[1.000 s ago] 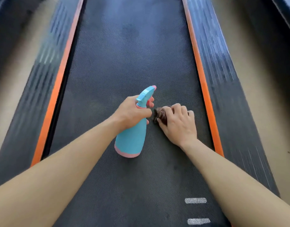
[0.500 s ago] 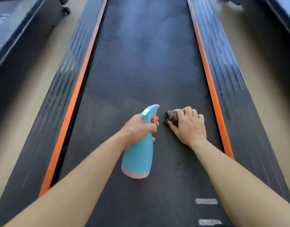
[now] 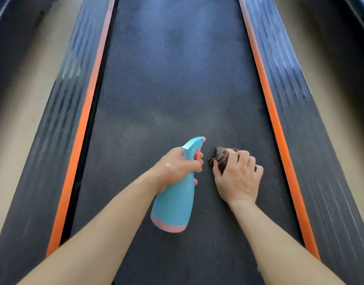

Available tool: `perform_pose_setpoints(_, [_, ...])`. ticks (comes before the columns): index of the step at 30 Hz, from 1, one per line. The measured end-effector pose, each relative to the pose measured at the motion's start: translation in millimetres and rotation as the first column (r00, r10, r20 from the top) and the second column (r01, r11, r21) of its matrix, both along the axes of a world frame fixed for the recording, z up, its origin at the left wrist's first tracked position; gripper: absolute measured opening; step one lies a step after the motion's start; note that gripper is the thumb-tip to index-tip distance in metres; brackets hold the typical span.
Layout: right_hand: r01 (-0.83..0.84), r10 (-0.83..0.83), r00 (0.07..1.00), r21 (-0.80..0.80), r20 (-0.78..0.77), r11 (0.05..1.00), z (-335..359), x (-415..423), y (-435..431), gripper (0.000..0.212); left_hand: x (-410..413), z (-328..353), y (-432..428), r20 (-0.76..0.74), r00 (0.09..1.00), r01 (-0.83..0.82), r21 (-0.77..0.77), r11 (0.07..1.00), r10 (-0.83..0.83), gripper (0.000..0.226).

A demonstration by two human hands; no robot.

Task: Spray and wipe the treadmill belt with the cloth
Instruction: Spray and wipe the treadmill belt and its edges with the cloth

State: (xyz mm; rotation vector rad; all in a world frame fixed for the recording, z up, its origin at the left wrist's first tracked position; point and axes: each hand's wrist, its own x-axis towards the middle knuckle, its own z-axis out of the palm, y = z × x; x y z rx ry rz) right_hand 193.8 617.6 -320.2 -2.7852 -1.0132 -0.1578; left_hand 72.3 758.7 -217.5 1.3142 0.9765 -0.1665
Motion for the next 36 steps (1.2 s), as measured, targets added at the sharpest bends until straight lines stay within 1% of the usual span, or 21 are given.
perform_pose_setpoints(1, [0.001,-0.001,1.0,0.007,0.005,1.0,-1,0,0,0.054,1,0,2,-0.008,1.0,0.002,0.012,1.0,-0.002,0.036])
perform_pose_setpoints(3, [-0.004,0.004,1.0,0.018,0.009,1.0,-1,-1,0,0.056,2,-3,5,-0.015,1.0,-0.013,0.032,0.999,0.013,0.021])
perform_pose_setpoints(6, [0.002,-0.003,1.0,0.026,0.015,1.0,-1,0,-1,0.053,1,-8,9,-0.002,1.0,-0.023,0.027,0.999,0.023,0.017])
perform_pose_setpoints(7, [0.006,-0.006,1.0,0.032,0.018,0.999,-1,0,-1,0.052,1,-9,11,0.006,1.0,0.0,0.024,1.0,0.0,0.019])
perform_pose_setpoints(10, [0.018,-0.018,1.0,0.035,0.002,0.999,-1,-1,-2,0.049,-1,-8,13,0.037,0.999,0.038,0.0,0.999,-0.038,0.044])
perform_pose_setpoints(12, [0.014,-0.014,1.0,0.038,-0.005,0.999,0,4,3,0.047,-1,-6,16,0.069,0.997,0.028,-0.014,1.0,-0.027,0.043])
perform_pose_setpoints(15, [-0.04,0.04,0.999,0.012,-0.004,0.999,6,34,34,0.053,-5,-1,23,0.113,0.994,-0.005,0.004,1.0,0.004,0.028])
perform_pose_setpoints(16, [-0.049,0.049,0.999,-0.013,-0.017,0.999,8,48,50,0.055,-6,-1,25,0.125,0.992,-0.021,0.012,1.0,0.019,0.029])
perform_pose_setpoints(19, [-0.038,0.03,0.995,-0.084,-0.092,0.996,15,81,100,0.057,-9,0,31,0.152,0.986,-0.067,0.035,0.997,0.061,0.043])
perform_pose_setpoints(22, [-0.015,0.006,0.995,-0.092,-0.095,0.996,16,81,110,0.055,-10,-1,38,0.161,0.983,-0.095,0.055,0.994,0.085,0.048])
perform_pose_setpoints(23, [-0.043,0.037,0.997,-0.082,-0.068,0.996,15,71,100,0.054,-10,-1,40,0.163,0.982,-0.107,0.051,0.993,0.097,0.049])
perform_pose_setpoints(25, [-0.166,0.166,0.986,-0.032,0.008,0.986,9,46,70,0.049,-10,-2,44,0.168,0.978,-0.129,0.041,0.991,0.12,0.047])
perform_pose_setpoints(27, [-0.28,0.281,0.959,-0.017,0.035,0.96,5,35,49,0.048,-11,-3,48,0.168,0.978,-0.134,0.034,0.99,0.127,0.042])
perform_pose_setpoints(28, [-0.3,0.301,0.953,-0.03,0.032,0.954,4,39,47,0.05,-11,-3,49,0.169,0.978,-0.132,0.029,0.991,0.126,0.037])
perform_pose_setpoints(31, [-0.248,0.249,0.968,-0.068,0.014,0.966,6,62,76,0.051,-14,-4,51,0.17,0.978,-0.128,0.041,0.991,0.119,0.031])
perform_pose_setpoints(33, [-0.161,0.156,0.986,-0.086,-0.061,0.983,10,77,105,0.053,-16,-3,52,0.164,0.979,-0.13,0.042,0.991,0.121,0.032])
perform_pose_setpoints(34, [-0.107,0.098,0.991,-0.091,-0.095,0.99,11,82,118,0.053,-16,-2,52,0.164,0.979,-0.131,0.039,0.991,0.123,0.035])
perform_pose_setpoints(36, [-0.042,0.031,0.993,-0.097,-0.11,0.994,13,79,128,0.053,-18,-1,53,0.163,0.978,-0.141,0.039,0.989,0.133,0.045])
